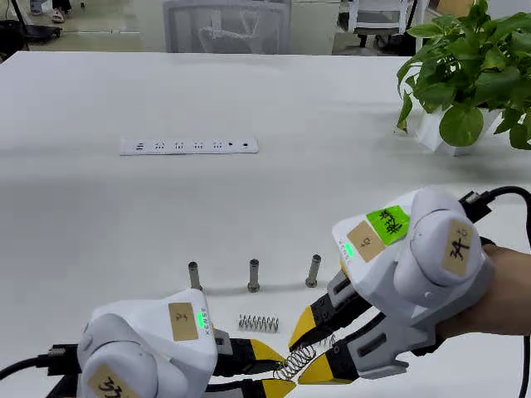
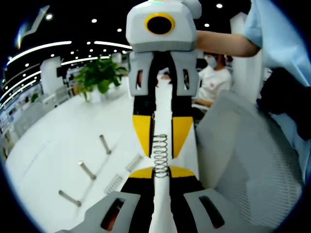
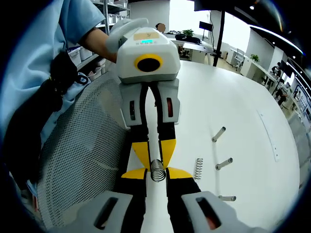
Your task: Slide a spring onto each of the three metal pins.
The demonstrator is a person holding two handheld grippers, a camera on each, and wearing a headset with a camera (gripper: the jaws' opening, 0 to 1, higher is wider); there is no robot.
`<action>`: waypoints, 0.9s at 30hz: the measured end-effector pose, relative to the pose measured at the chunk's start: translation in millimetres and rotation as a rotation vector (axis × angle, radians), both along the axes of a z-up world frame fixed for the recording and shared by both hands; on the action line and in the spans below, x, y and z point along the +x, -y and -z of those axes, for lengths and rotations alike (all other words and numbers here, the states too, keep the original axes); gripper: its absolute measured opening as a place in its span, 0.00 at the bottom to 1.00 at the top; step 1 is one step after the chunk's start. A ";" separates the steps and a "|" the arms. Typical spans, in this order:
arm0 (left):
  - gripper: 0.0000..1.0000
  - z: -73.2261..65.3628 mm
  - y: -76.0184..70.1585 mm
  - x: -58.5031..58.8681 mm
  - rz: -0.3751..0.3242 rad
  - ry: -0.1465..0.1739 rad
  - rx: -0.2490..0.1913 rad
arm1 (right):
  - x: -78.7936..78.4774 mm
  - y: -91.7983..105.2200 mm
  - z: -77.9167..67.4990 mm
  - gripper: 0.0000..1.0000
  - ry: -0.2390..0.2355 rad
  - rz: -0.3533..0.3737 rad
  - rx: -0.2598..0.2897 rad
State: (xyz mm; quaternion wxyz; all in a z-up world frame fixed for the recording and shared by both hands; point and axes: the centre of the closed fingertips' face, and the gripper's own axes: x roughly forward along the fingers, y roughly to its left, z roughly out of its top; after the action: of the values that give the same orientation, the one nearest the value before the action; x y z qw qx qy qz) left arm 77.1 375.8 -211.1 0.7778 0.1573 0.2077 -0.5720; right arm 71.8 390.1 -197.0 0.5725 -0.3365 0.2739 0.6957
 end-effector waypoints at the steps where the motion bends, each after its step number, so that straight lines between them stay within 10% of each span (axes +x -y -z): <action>1: 0.09 0.2 0.3 -0.5 0.003 -0.001 -0.001 | -0.4 -0.4 -0.1 0.16 0.000 -0.004 -0.002; 27: 0.10 -0.1 7.5 -3.4 0.015 -0.007 -0.023 | -5.3 2.4 7.6 0.13 -0.007 -0.069 -0.069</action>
State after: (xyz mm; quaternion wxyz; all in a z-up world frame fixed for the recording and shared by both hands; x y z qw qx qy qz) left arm 73.7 368.3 -211.1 0.7744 0.1482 0.2026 -0.5807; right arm 66.5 387.7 -204.6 0.5354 -0.3630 0.2878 0.7062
